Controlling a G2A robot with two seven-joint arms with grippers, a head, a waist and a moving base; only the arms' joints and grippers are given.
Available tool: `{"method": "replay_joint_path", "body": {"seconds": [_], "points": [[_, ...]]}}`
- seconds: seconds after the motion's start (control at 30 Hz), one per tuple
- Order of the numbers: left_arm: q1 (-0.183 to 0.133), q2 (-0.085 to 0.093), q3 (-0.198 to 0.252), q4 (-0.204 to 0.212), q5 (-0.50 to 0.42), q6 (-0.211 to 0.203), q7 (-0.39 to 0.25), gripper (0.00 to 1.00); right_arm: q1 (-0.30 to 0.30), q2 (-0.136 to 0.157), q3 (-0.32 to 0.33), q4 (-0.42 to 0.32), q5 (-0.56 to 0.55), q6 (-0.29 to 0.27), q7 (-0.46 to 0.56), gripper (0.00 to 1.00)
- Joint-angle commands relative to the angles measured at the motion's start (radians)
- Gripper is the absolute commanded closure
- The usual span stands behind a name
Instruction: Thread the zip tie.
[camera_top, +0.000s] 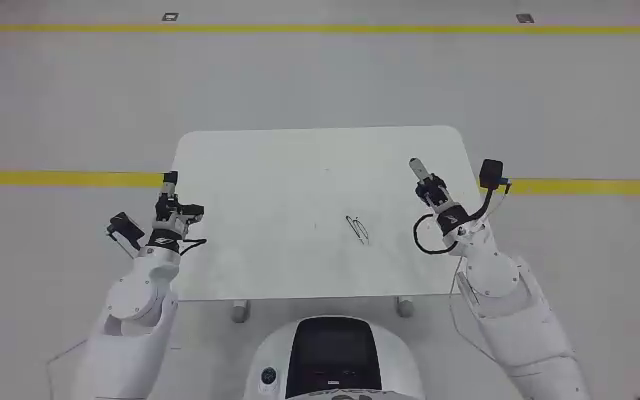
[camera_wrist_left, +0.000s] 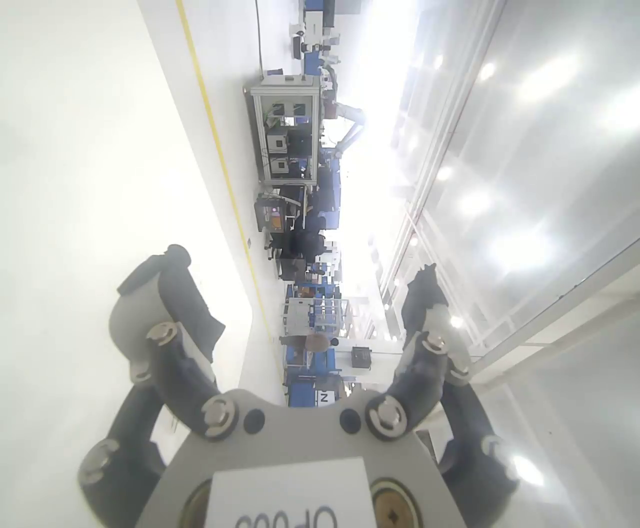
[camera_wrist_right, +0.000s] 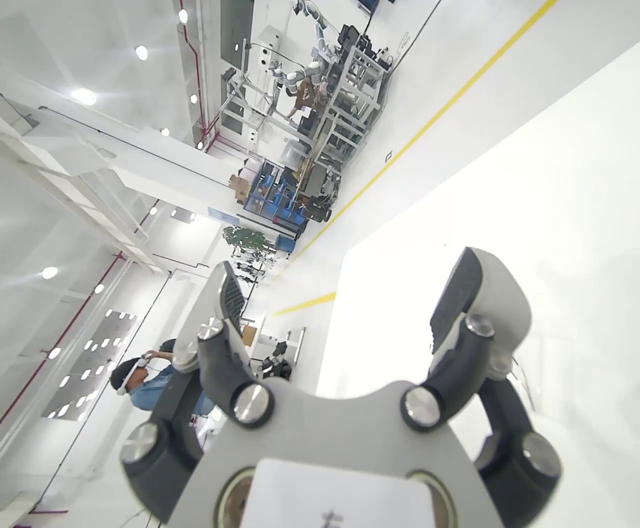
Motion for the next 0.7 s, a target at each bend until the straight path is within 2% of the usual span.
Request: {"method": "replay_joint_path", "body": {"seconds": [0.0,0.07,0.23,0.33,0.67], "points": [[0.000,0.000,0.000,0.000,0.000,0.000,0.000,0.00,0.000,0.000,0.000,0.000,0.000,0.000,0.000,0.00],[0.000,0.000,0.000,0.000,0.000,0.000,0.000,0.00,0.008,0.001,-0.005,-0.008,-0.019,-0.001,0.014,0.00],[0.000,0.000,0.000,0.000,0.000,0.000,0.000,0.00,0.152,0.002,-0.105,0.017,-0.213,0.095,0.216,0.00],[0.000,0.000,0.000,0.000,0.000,0.000,0.000,0.00,0.229,-0.005,-0.173,0.044,-0.258,0.113,0.299,0.00],[0.000,0.000,0.000,0.000,0.000,0.000,0.000,0.00,0.232,-0.005,-0.179,0.042,-0.270,0.110,0.309,0.00]]}}
